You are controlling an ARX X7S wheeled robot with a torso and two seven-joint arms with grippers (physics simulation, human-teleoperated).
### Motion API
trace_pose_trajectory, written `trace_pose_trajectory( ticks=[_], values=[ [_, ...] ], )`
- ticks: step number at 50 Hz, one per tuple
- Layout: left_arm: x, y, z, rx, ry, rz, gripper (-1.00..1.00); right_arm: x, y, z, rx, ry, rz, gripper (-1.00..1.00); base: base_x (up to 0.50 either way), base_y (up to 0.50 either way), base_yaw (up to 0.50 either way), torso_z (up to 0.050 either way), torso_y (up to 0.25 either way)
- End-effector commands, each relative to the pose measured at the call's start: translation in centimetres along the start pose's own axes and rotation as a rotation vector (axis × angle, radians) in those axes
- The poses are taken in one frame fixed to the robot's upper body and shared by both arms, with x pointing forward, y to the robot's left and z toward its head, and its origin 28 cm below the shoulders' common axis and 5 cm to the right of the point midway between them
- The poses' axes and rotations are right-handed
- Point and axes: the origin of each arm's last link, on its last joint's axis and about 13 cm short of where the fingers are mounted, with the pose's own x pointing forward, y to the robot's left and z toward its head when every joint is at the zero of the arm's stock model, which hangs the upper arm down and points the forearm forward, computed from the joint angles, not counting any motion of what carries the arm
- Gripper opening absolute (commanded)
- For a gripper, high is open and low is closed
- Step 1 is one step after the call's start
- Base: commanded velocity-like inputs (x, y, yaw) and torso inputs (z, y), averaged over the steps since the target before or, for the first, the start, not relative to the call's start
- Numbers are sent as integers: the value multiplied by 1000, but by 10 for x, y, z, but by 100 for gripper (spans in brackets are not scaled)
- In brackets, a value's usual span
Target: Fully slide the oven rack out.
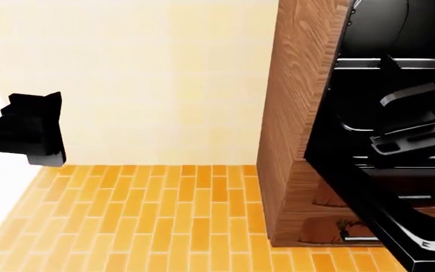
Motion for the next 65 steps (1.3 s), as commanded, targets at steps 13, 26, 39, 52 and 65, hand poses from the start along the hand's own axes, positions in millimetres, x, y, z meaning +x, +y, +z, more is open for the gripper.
trace_pose_trajectory(
  ticks=[13,26,39,52,65],
  values=[
    [-15,3,31,-6,-16,-4,100,-13,-12,29,-46,-1,-43,100,0,-500,0,50,0],
    [-15,4,32,-25,-11,-1,100,-13,-14,30,-49,4,-44,100,0,-500,0,50,0],
    [-18,3,38,-9,-20,-4,100,-15,-16,29,-58,9,-51,100,0,-500,0,50,0],
    [-19,4,39,-12,-23,-6,100,-13,-15,29,-62,13,-47,100,0,-500,0,50,0],
    [-18,2,37,-38,-11,-19,100,-14,-15,27,-62,18,-47,100,0,-500,0,50,0]
  ],
)
